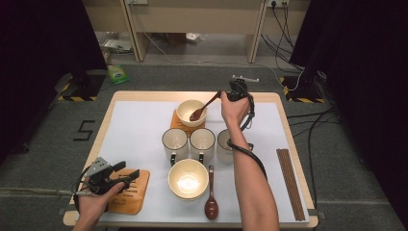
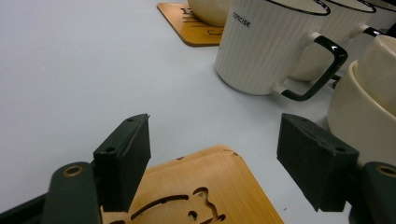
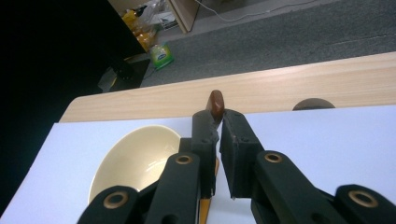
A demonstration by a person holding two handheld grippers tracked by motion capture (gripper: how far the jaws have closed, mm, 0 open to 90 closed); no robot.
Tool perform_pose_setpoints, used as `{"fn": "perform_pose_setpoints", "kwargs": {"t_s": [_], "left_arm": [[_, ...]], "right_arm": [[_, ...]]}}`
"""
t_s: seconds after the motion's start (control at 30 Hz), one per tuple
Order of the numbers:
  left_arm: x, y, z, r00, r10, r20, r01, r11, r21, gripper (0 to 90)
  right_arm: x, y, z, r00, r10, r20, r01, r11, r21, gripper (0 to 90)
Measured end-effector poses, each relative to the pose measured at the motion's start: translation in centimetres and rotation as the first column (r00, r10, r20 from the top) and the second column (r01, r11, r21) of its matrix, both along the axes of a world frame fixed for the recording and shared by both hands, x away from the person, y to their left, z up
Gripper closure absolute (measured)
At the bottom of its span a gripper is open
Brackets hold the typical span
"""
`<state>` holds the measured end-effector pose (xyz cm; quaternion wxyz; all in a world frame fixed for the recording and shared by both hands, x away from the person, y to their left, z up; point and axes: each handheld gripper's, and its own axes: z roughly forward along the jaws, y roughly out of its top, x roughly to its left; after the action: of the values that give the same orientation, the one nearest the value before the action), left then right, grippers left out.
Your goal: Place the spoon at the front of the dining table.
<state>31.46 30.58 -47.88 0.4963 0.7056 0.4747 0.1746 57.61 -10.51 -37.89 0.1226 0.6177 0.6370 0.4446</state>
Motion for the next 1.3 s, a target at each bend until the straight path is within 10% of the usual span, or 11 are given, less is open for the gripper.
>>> {"fn": "perform_pose_setpoints", "kwargs": {"t_s": [1.3], "left_arm": [[0.0, -0.2, -0.3, 1.0, 0.004, -0.004, -0.004, 1.0, 0.005, 24.9]], "right_arm": [[-1.9, -0.2, 0.5, 0.9937, 0.085, -0.074, -0.094, 0.9875, -0.127, 73.6]]}}
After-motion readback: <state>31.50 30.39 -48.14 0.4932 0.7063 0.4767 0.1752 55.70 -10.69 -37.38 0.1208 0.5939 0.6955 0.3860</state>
